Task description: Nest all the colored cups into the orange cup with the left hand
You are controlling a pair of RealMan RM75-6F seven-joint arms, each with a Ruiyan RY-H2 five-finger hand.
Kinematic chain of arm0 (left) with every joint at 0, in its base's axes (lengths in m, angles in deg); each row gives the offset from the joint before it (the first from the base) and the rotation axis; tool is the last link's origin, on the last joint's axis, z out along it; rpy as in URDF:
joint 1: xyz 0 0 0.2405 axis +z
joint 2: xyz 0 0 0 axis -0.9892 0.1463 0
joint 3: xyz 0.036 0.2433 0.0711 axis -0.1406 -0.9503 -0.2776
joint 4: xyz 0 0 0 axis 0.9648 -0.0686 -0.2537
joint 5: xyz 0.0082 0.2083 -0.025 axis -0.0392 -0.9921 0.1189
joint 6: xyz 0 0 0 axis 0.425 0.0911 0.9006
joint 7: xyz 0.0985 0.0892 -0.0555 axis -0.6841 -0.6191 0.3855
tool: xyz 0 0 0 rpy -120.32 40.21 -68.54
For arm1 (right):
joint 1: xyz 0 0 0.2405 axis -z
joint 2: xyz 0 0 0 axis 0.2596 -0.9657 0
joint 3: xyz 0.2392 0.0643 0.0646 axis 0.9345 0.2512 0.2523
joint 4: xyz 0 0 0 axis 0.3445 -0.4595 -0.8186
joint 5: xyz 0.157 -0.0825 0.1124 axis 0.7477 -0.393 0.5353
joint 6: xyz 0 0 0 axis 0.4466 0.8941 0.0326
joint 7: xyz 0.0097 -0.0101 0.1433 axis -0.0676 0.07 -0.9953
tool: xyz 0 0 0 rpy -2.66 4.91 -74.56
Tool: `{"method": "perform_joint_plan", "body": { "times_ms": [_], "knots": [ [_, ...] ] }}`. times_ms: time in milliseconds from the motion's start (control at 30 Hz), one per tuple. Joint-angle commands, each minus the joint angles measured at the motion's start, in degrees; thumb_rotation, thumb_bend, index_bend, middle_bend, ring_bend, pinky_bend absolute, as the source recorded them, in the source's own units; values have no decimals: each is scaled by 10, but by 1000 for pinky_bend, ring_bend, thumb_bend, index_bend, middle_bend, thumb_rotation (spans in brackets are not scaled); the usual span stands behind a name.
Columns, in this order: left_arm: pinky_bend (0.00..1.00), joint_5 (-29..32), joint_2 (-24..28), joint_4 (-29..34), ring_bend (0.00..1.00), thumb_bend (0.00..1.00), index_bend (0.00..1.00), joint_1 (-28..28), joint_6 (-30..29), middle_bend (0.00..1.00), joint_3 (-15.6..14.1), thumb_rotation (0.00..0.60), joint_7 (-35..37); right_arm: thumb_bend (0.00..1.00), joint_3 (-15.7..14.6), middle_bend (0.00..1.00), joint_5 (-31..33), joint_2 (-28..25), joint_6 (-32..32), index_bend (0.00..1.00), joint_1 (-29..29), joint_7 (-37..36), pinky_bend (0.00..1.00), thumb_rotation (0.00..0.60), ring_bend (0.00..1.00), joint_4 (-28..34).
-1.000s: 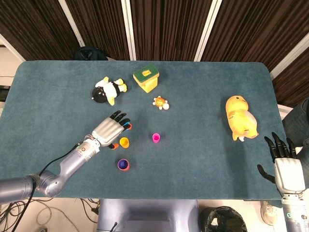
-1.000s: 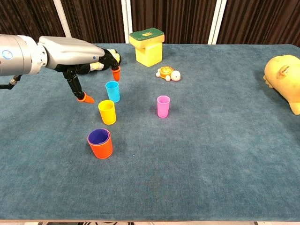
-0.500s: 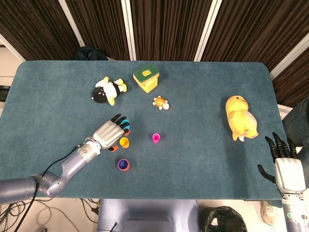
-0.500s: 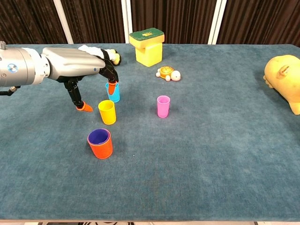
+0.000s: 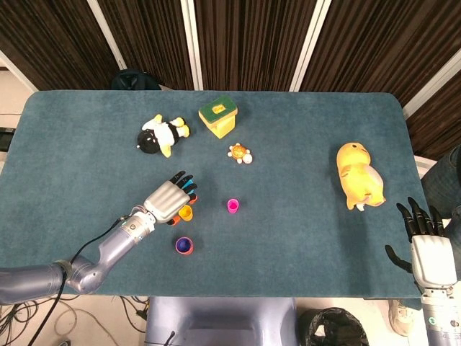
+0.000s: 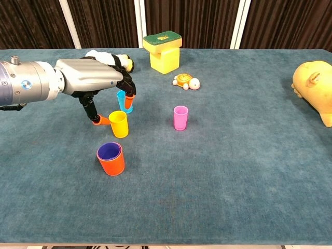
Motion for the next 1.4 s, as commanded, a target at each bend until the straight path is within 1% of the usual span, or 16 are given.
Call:
{"method": "perform_joint_plan", "body": {
  "times_ms": [33, 233, 633, 800, 933, 1067, 1200, 1300, 1400],
  "knots": [
    [0, -2, -4, -4, 0, 234, 345, 0, 0, 170, 0, 600, 2, 308, 0, 40, 1, 0, 0, 119, 0, -1, 0, 600, 150, 0],
    [0, -5, -12, -12, 0, 233, 360, 0, 4, 173, -1, 600, 3, 308, 1, 40, 2, 0, 0, 119, 0, -1, 0, 600, 150, -1],
    [0, -11, -16, -19, 6, 263, 471, 3, 2, 224, -1, 600, 4, 308, 3, 40, 4, 1, 1, 119, 0, 0, 0, 600, 150, 0],
    [0, -11, -19, -22, 6, 280, 478, 3, 1, 228, -2, 600, 0, 308, 4, 40, 5, 2, 2, 119, 1, 0, 0, 600, 150, -1],
    [0, -15, -16, -14, 7, 281, 471, 3, -5, 227, 5, 600, 2, 308, 5, 40, 5, 2, 2, 119, 1, -1, 0, 600, 150, -1],
    [0, -28, 0, 19, 6, 281, 469, 1, -27, 226, 30, 600, 17, 308, 4, 40, 4, 1, 1, 119, 0, 0, 0, 600, 150, -2],
    [0, -40, 31, 62, 7, 280, 465, -3, -45, 220, 49, 600, 15, 308, 3, 40, 2, 1, 2, 119, 0, 1, 0, 600, 149, -3],
    [0, -39, 62, 99, 7, 278, 461, -3, -46, 216, 52, 600, 4, 308, 2, 40, -1, 2, 3, 119, 0, 3, 0, 600, 150, -3],
    [0, -37, 101, 147, 7, 277, 456, 3, -40, 213, 44, 600, -1, 308, 1, 40, -3, 2, 3, 119, -1, 4, 0, 600, 150, -3]
  ]
}}
